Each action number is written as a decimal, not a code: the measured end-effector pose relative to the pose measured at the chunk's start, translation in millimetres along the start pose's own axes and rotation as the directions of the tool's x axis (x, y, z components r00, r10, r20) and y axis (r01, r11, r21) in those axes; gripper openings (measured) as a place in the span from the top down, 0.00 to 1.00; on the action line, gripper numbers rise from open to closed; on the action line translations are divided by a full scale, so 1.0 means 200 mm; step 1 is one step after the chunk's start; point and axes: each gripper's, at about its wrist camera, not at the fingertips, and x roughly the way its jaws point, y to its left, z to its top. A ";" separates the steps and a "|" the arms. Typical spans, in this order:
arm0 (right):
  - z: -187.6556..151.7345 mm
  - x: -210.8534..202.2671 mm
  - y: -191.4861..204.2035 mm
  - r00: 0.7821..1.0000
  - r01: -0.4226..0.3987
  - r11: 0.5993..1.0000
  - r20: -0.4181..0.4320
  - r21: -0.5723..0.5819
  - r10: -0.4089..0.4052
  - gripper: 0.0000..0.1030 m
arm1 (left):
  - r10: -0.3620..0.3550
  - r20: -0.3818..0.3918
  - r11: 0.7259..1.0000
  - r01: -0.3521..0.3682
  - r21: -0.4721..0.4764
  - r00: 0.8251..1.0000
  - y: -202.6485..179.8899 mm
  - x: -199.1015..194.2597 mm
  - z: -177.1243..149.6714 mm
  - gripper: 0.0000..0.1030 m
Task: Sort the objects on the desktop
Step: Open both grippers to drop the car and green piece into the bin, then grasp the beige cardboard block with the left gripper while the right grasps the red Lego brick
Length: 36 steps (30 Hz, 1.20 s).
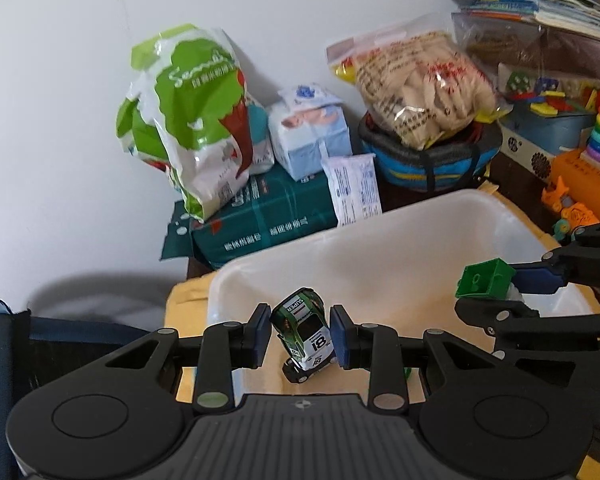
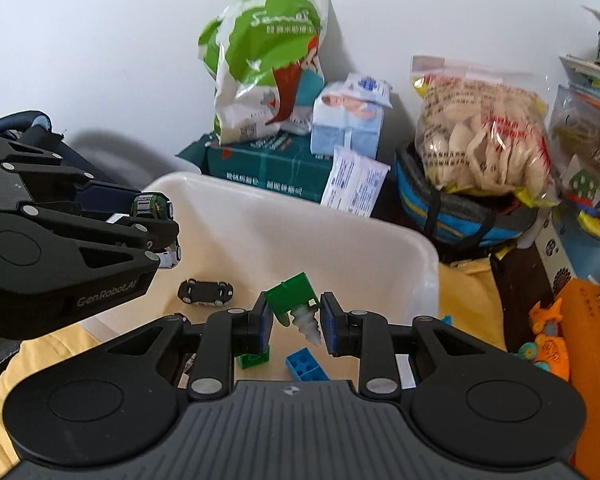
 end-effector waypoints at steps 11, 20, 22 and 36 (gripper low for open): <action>-0.02 -0.02 -0.02 1.000 0.019 1.000 0.001 0.016 -0.019 0.64 | -0.004 -0.011 0.999 0.003 -0.045 1.000 0.00 -0.02 -0.03 0.55; -0.18 -0.24 -0.05 0.999 -0.016 0.999 0.044 0.032 0.015 0.58 | -0.034 -0.013 0.995 0.032 -0.096 0.999 0.04 -0.25 -0.28 0.45; -0.24 -0.26 -0.05 0.999 -0.030 0.999 0.028 0.031 0.029 0.58 | -0.051 -0.037 0.994 0.047 -0.100 0.998 0.02 -0.27 -0.36 0.44; -0.67 -0.10 -0.08 0.990 -0.046 0.998 -0.136 0.030 0.050 0.58 | -0.170 -0.254 0.982 0.142 -0.126 0.952 -0.17 0.02 -0.67 0.43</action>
